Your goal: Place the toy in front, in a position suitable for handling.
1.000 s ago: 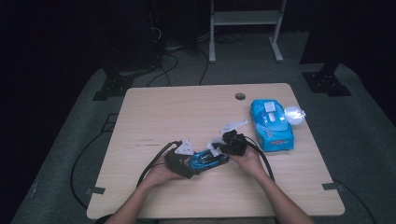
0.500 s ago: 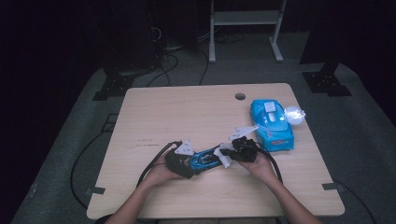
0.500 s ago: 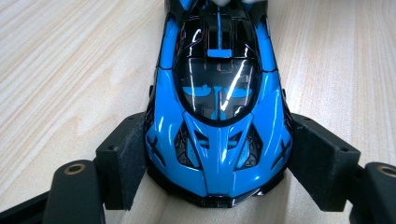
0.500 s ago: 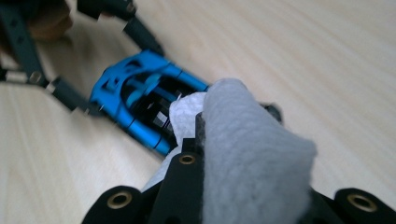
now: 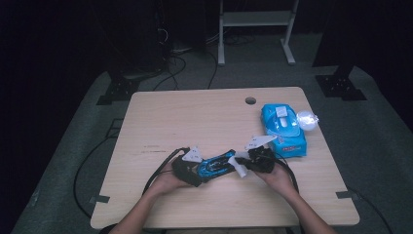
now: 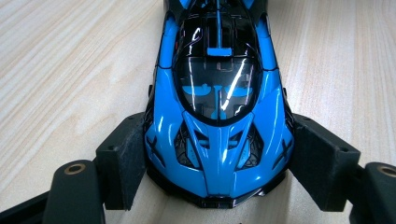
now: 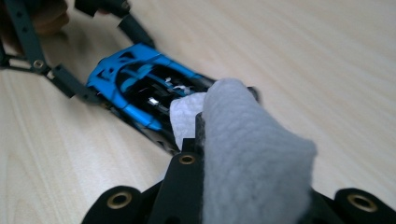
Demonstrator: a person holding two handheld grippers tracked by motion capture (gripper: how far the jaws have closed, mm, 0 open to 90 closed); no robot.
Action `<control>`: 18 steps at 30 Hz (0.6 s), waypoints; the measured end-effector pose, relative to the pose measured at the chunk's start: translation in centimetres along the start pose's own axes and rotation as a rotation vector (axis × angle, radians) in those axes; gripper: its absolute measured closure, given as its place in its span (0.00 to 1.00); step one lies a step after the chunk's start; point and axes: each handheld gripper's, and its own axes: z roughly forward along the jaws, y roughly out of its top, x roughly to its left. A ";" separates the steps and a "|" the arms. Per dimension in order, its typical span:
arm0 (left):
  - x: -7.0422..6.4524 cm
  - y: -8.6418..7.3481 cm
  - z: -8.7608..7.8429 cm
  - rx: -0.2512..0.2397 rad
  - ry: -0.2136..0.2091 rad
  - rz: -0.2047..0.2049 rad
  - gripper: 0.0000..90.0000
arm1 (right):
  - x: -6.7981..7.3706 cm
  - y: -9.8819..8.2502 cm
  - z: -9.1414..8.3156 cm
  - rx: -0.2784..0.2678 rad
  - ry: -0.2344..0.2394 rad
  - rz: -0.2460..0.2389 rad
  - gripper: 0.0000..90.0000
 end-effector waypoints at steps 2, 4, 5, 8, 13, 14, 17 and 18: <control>0.0 0.0 0.0 0.002 0.001 0.000 0.28 | -0.4 -0.1 -0.4 -0.010 -0.014 0.010 0.94; 0.0 0.0 0.0 0.003 0.002 0.000 0.28 | -0.4 -0.1 0.0 0.016 -0.031 0.008 0.93; 0.0 0.0 0.0 0.005 0.003 0.001 0.28 | -0.5 -0.2 0.4 0.023 -0.031 0.010 0.93; 0.0 0.0 0.0 0.002 0.001 0.003 0.28 | -0.7 0.1 1.4 0.019 -0.050 0.015 0.93; 0.0 0.0 0.0 0.006 0.001 0.010 0.28 | -1.4 2.1 3.2 -0.010 -0.066 0.044 0.93; 0.1 0.0 0.0 0.006 0.000 0.011 0.28 | -1.5 2.2 3.4 -0.009 -0.063 0.044 0.93; 0.0 0.0 0.0 0.007 0.000 0.009 0.28 | -1.5 2.8 4.0 -0.002 -0.054 0.031 0.93; 0.0 0.0 0.0 0.009 0.002 0.009 0.28 | -1.5 2.7 4.0 0.006 -0.048 0.031 0.93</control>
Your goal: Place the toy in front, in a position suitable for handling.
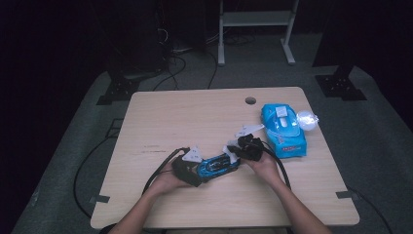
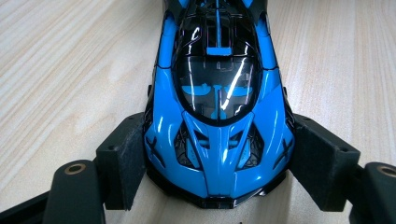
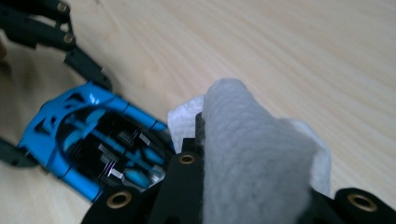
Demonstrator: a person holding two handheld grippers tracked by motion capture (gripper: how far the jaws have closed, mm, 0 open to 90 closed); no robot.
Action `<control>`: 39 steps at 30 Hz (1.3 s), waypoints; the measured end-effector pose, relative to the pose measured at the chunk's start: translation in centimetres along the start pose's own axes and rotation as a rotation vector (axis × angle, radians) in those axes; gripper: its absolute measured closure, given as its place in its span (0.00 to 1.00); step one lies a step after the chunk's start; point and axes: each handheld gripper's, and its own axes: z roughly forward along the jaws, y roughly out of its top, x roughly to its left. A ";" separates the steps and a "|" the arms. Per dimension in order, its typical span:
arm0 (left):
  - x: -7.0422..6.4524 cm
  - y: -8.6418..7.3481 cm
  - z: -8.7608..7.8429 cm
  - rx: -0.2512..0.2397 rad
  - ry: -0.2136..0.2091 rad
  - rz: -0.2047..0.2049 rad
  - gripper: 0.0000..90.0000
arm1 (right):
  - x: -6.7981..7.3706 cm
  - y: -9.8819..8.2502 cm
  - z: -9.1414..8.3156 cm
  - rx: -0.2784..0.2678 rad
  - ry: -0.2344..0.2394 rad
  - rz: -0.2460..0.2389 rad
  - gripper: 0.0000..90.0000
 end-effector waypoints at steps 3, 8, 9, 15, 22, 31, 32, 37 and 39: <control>0.0 0.0 0.0 -0.001 -0.002 0.000 0.28 | 0.3 -1.1 -0.8 0.011 0.011 -0.016 0.93; 0.0 0.0 0.0 0.000 0.000 -0.002 0.28 | 0.8 -3.0 -2.8 0.000 0.037 0.003 0.93; -0.1 0.0 0.0 0.000 0.000 -0.005 0.28 | 1.0 -3.1 -3.0 -0.002 0.043 0.002 0.93; -0.1 0.0 0.1 0.000 0.002 -0.006 0.28 | 2.7 -2.7 -1.9 0.000 0.102 -0.026 0.93; -0.1 0.0 0.1 0.001 -0.001 -0.007 0.28 | 6.0 -1.4 0.3 -0.010 0.220 -0.082 0.93; -0.1 0.0 0.1 0.002 0.000 0.002 0.28 | 2.5 -2.6 -2.0 0.024 0.065 -0.053 0.93; -0.1 0.1 0.1 0.002 0.000 0.001 0.28 | 1.9 -3.0 -2.3 0.006 0.079 -0.023 0.93; -0.1 0.1 0.1 0.007 0.000 -0.003 0.28 | 3.8 -2.5 -1.1 -0.007 0.112 -0.063 0.93; -0.1 0.0 0.1 0.006 -0.001 0.000 0.28 | 4.8 -1.9 -0.6 -0.021 0.148 -0.088 0.93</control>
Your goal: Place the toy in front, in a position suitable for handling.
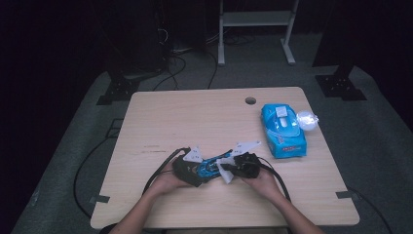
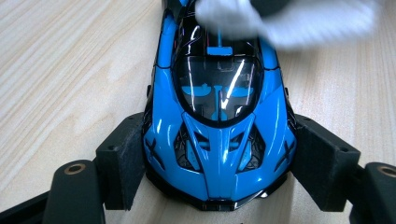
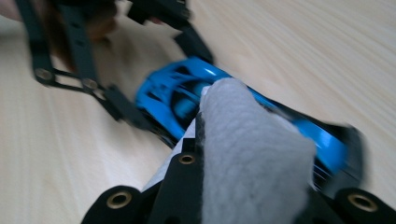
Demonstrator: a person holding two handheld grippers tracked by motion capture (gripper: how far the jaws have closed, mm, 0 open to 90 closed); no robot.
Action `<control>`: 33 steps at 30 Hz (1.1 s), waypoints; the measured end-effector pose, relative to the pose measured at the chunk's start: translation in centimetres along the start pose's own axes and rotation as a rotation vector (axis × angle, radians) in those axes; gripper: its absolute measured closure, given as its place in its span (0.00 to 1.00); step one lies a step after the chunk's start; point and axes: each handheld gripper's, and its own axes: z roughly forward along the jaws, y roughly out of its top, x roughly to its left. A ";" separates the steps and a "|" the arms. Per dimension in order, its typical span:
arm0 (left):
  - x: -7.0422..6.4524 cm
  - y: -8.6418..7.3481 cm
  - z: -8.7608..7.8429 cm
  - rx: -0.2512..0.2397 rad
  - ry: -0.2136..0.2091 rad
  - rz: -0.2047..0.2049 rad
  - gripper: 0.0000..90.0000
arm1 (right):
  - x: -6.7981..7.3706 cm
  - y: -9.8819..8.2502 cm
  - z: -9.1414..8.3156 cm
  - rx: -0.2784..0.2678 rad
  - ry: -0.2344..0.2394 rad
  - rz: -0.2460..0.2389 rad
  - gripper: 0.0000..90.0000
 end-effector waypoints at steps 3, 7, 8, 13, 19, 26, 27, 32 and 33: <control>0.0 0.0 0.0 -0.007 -0.003 -0.003 0.28 | 0.5 0.5 0.3 0.022 0.004 -0.028 0.93; 0.1 0.0 0.0 -0.003 -0.003 0.005 0.28 | -1.5 -0.2 -1.2 0.045 -0.068 0.014 0.93; 0.1 0.0 0.0 -0.003 -0.003 0.005 0.28 | -2.2 -0.5 -1.7 0.036 -0.070 0.048 0.93; 0.1 0.1 0.0 0.004 -0.002 0.000 0.28 | -2.7 -1.2 -2.4 0.032 -0.060 0.075 0.93; 0.8 0.4 -0.5 0.001 -0.045 -0.086 0.18 | -2.4 -1.5 -2.0 0.024 -0.069 0.048 0.93; 2.4 0.2 -1.5 -0.103 -0.090 -0.223 0.16 | -2.2 -1.9 -2.1 0.001 -0.079 0.005 0.93; 2.6 0.2 -1.5 -0.114 -0.086 -0.250 0.17 | -2.1 -2.0 -2.1 -0.004 -0.083 -0.001 0.93; 2.8 0.2 -0.4 -0.067 -0.081 -0.289 0.17 | -1.9 -2.2 -2.1 -0.017 -0.098 -0.023 0.94; 2.7 0.3 -0.4 -0.070 -0.083 -0.294 0.19 | -1.8 -2.2 -2.1 -0.016 -0.100 -0.029 0.94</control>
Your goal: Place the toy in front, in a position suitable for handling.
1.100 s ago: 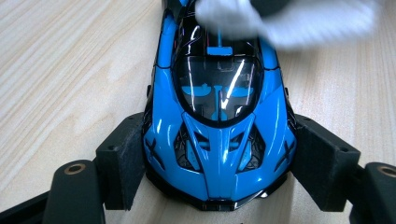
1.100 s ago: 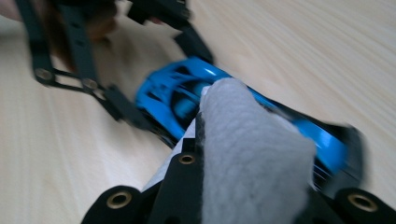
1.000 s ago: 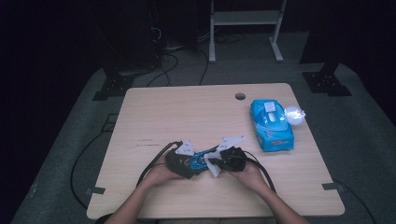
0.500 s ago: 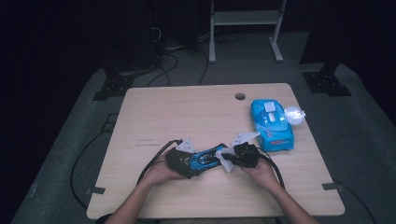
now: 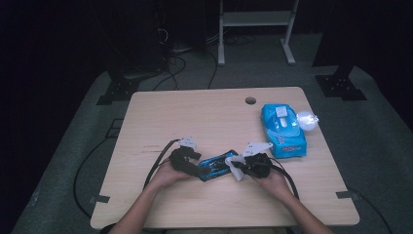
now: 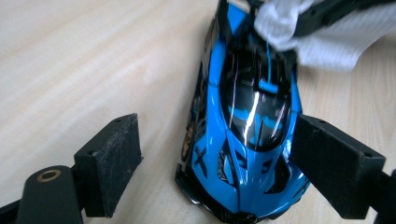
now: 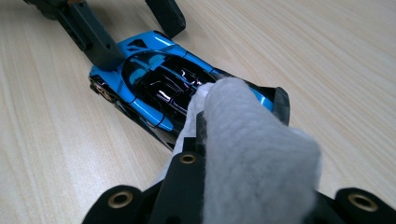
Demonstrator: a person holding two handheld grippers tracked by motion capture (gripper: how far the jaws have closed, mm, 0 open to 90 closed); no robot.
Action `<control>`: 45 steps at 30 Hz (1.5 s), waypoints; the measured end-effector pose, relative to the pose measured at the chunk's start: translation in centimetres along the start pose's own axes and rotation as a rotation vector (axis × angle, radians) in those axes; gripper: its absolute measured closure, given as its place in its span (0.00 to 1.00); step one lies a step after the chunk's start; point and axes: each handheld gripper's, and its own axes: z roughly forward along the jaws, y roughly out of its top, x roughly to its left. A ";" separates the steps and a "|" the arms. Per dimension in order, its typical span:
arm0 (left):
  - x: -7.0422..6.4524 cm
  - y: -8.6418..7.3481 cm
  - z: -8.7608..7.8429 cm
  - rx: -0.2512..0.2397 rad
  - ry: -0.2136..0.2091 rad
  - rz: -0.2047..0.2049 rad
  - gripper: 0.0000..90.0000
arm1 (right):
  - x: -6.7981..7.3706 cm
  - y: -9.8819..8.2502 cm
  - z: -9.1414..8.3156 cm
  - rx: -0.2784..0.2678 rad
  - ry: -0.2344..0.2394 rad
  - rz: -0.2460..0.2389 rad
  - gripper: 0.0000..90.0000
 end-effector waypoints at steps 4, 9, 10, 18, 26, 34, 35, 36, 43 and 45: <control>-0.1 0.0 0.1 0.004 -0.005 -0.002 0.19 | 0.2 -0.2 -0.1 -0.012 -0.013 -0.020 0.94; -0.2 0.0 0.2 0.008 -0.034 -0.014 0.19 | 0.7 -0.6 -0.5 -0.016 -0.018 -0.040 0.94; -0.3 0.0 0.2 0.008 -0.040 -0.017 0.20 | 0.7 -0.6 -0.5 -0.016 -0.016 -0.039 0.94; -1.5 0.0 0.9 0.047 -0.079 0.064 0.29 | 1.0 -0.9 -0.8 -0.017 -0.016 -0.042 0.94; -2.1 0.3 0.6 0.053 -0.065 0.077 0.30 | 1.0 -1.2 -1.0 -0.021 -0.013 -0.035 0.94; -2.8 0.0 -0.2 -0.012 -0.049 0.121 0.50 | 1.4 -1.7 -1.3 -0.011 -0.002 -0.022 0.94; -2.9 -0.1 -0.2 -0.014 -0.044 0.126 0.50 | 1.4 -1.7 -1.4 -0.009 0.001 -0.019 0.94; -3.0 -0.1 -0.2 -0.017 -0.040 0.134 0.50 | 1.4 -1.8 -1.4 -0.007 0.004 -0.017 0.94; -4.2 0.0 -0.9 -0.072 -0.076 0.220 0.65 | 1.8 -2.1 -2.1 0.046 0.025 0.005 0.94; -4.5 0.1 -0.9 -0.078 -0.077 0.242 0.68 | 1.9 -2.3 -2.4 0.043 0.030 0.001 0.94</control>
